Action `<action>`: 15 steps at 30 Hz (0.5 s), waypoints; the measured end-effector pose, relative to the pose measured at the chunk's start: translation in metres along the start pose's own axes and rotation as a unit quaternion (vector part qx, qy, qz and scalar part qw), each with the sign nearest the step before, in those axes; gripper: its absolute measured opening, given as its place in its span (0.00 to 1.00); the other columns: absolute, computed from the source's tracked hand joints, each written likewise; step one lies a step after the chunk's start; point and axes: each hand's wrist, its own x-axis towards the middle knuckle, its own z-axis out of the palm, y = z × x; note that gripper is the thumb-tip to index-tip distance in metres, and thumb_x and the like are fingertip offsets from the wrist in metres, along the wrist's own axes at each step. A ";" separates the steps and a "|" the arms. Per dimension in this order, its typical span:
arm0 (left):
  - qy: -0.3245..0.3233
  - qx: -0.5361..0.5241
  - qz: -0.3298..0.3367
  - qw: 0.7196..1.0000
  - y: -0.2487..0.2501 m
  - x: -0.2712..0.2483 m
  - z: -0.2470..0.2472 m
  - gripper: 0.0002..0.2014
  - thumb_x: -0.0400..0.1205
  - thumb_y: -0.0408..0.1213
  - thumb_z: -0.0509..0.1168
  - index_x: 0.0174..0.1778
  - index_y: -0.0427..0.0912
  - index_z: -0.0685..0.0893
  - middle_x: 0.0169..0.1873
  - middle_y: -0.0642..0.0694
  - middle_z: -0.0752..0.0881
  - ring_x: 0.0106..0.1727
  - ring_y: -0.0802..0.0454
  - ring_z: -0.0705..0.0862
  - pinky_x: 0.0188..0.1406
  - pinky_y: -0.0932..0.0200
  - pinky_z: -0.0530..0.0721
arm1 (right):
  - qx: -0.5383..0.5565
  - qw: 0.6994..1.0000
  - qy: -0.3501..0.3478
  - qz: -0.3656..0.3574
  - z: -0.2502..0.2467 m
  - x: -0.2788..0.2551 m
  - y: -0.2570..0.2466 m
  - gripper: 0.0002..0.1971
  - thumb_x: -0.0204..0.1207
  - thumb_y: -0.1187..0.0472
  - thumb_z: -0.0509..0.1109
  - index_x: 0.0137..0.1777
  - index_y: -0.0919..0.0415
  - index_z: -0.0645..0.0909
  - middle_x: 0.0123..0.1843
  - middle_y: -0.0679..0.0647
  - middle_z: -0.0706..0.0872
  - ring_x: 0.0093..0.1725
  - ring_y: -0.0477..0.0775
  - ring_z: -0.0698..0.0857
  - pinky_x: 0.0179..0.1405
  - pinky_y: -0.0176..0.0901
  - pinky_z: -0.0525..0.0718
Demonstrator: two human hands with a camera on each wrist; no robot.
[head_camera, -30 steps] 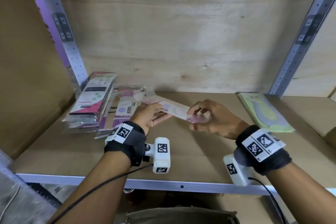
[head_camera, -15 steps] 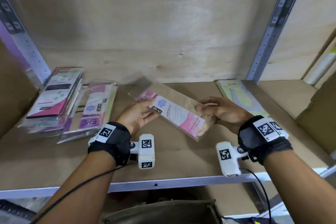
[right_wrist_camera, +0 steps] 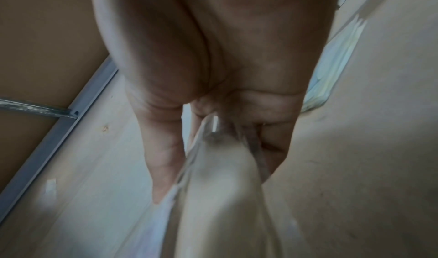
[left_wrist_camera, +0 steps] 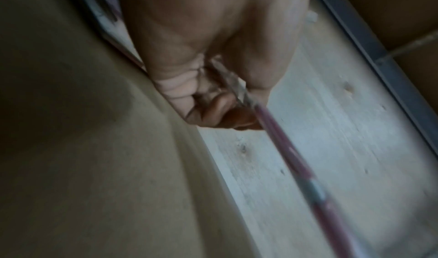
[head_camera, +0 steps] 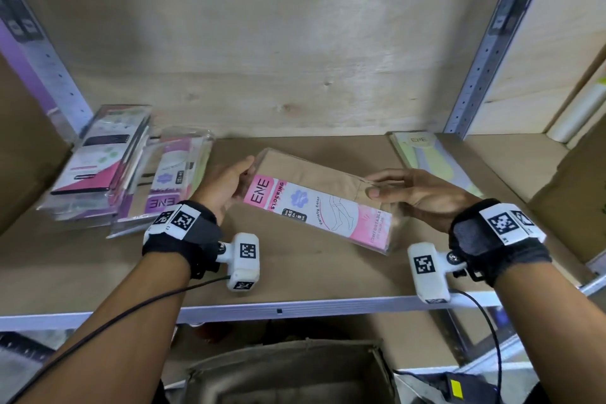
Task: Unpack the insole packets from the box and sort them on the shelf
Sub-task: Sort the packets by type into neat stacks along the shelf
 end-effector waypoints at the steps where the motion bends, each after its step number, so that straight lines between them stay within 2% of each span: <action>1: -0.006 -0.016 -0.018 1.000 0.001 -0.003 -0.001 0.15 0.87 0.50 0.64 0.39 0.45 0.84 0.23 0.52 0.86 0.24 0.57 0.83 0.31 0.62 0.82 | 0.002 1.000 -0.006 0.001 0.001 0.000 0.000 0.17 0.63 0.57 0.83 0.54 0.51 0.90 0.49 0.53 0.90 0.51 0.58 0.76 0.41 0.41 0.74; 3: -0.006 -0.009 -0.031 0.999 0.001 -0.007 -0.003 0.17 0.86 0.53 0.63 0.40 0.45 0.85 0.22 0.52 0.83 0.18 0.59 0.80 0.19 0.67 0.79 | 0.007 1.000 -0.014 0.001 0.005 0.000 -0.001 0.18 0.65 0.58 0.82 0.57 0.52 0.90 0.52 0.55 0.90 0.53 0.57 0.77 0.47 0.45 0.73; 5: -0.024 -0.003 -0.030 0.999 0.000 -0.010 -0.007 0.17 0.88 0.52 0.61 0.41 0.45 0.84 0.22 0.50 0.81 0.17 0.58 0.76 0.14 0.68 0.71 | 0.014 1.000 -0.012 -0.001 0.010 0.002 -0.001 0.18 0.69 0.62 0.81 0.59 0.55 0.88 0.54 0.59 0.88 0.53 0.61 0.75 0.49 0.48 0.72; 7: -0.059 -0.043 -0.051 0.996 0.000 -0.013 -0.010 0.17 0.91 0.45 0.57 0.39 0.42 0.79 0.17 0.50 0.76 0.14 0.59 0.69 0.13 0.67 0.65 | 0.021 1.000 -0.008 -0.001 0.015 0.003 -0.001 0.17 0.71 0.66 0.78 0.61 0.59 0.87 0.54 0.61 0.87 0.53 0.64 0.73 0.49 0.52 0.72; 10: -0.071 -0.035 -0.056 0.995 -0.001 -0.015 -0.014 0.18 0.91 0.41 0.55 0.35 0.40 0.76 0.11 0.51 0.74 0.10 0.61 0.67 0.13 0.69 0.69 | 0.034 0.999 -0.009 0.004 0.022 0.005 -0.001 0.17 0.73 0.69 0.77 0.62 0.62 0.86 0.55 0.64 0.85 0.53 0.65 0.72 0.51 0.54 0.72; 12: -0.045 -0.075 -0.071 0.994 0.000 -0.013 -0.016 0.21 0.89 0.47 0.60 0.34 0.40 0.81 0.14 0.49 0.78 0.11 0.59 0.73 0.11 0.71 0.72 | 0.046 0.999 -0.010 0.002 0.027 0.005 -0.003 0.17 0.72 0.68 0.77 0.62 0.62 0.86 0.55 0.64 0.85 0.53 0.64 0.72 0.47 0.51 0.73; 13: -0.028 -0.143 -0.097 0.985 0.000 -0.012 -0.017 0.22 0.87 0.52 0.62 0.34 0.41 0.84 0.16 0.48 0.81 0.12 0.58 0.76 0.11 0.71 0.74 | 0.056 0.998 -0.009 -0.001 0.029 0.006 -0.004 0.17 0.71 0.67 0.77 0.61 0.61 0.87 0.54 0.63 0.86 0.52 0.64 0.72 0.44 0.49 0.73; 15: -0.014 -0.285 -0.142 0.948 0.000 -0.009 -0.022 0.25 0.82 0.63 0.62 0.44 0.42 0.87 0.23 0.47 0.86 0.17 0.56 0.82 0.14 0.68 0.79 | 0.082 0.997 -0.010 -0.010 0.032 0.007 -0.006 0.17 0.68 0.65 0.78 0.58 0.59 0.88 0.54 0.62 0.87 0.52 0.63 0.79 0.43 0.46 0.77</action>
